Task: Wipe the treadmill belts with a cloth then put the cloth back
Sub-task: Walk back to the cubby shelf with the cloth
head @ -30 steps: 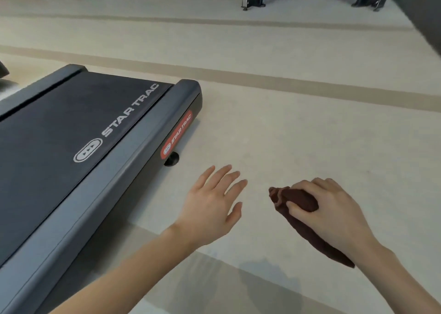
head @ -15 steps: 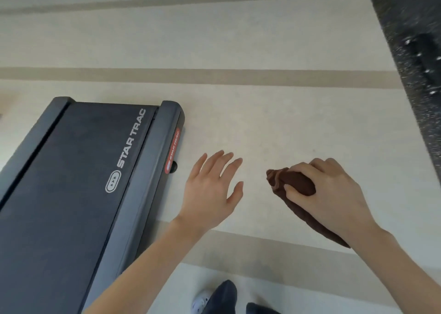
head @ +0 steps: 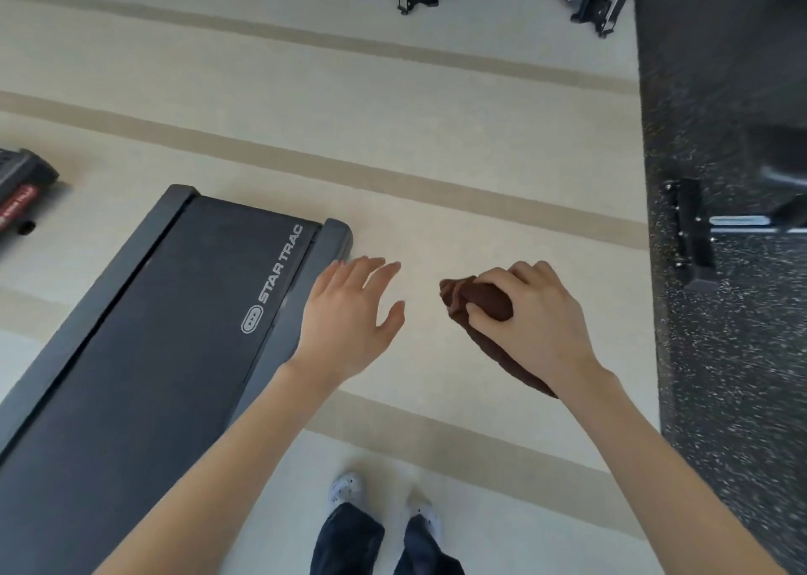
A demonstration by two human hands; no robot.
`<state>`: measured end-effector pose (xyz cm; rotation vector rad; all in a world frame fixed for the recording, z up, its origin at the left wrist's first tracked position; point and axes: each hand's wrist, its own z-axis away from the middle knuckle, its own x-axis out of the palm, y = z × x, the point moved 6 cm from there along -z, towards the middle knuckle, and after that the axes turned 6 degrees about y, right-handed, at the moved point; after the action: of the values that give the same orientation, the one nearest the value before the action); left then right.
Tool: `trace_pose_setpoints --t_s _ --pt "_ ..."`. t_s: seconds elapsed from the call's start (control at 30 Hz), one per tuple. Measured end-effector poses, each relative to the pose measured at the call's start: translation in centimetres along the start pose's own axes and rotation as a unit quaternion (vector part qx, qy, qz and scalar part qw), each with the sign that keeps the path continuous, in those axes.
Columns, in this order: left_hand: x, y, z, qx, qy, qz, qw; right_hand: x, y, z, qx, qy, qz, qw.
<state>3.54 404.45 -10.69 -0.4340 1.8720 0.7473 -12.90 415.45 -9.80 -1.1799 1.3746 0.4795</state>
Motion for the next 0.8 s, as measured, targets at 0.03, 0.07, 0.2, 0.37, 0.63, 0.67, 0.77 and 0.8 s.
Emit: trace_pose_setpoints --t_s 0.03,0.07,0.2,0.37,0.63,0.67,0.77,0.8 --pt "-1.3 0.6 0.3 0.008 0.005 -0.003 1.0 -1.0 -0.7 0.1 -0.003 0.001 -0.001 1.0" --pt "-2.4 1.1 0.7 0.015 0.008 -0.004 1.0 -1.9 -1.4 0.1 -0.009 0.006 -0.003 1.0" --pt "-5.4 3.1 3.2 0.041 0.001 -0.012 0.999 -4.8 -4.2 0.4 -0.034 0.023 -0.012 0.999" --pt "-8.2 1.4 4.4 0.024 0.04 -0.035 0.998 -6.7 -6.7 0.2 -0.066 0.053 -0.033 0.996" --pt "-10.0 -4.5 0.6 -0.003 0.038 -0.042 0.998 -5.3 -10.6 -5.6 -0.077 0.033 -0.035 0.996" --pt "-10.5 -5.4 -0.3 -0.001 0.042 -0.045 0.998 -5.1 -11.3 -6.8 -0.078 0.033 -0.039 0.996" --pt "-12.2 -8.2 -3.4 0.0 0.063 -0.053 0.997 -4.8 -13.2 -10.7 -0.083 0.037 -0.049 0.995" --pt "-12.7 -9.1 -4.5 0.001 0.072 -0.054 0.996 -4.8 -13.8 -12.0 -0.083 0.041 -0.053 0.994"
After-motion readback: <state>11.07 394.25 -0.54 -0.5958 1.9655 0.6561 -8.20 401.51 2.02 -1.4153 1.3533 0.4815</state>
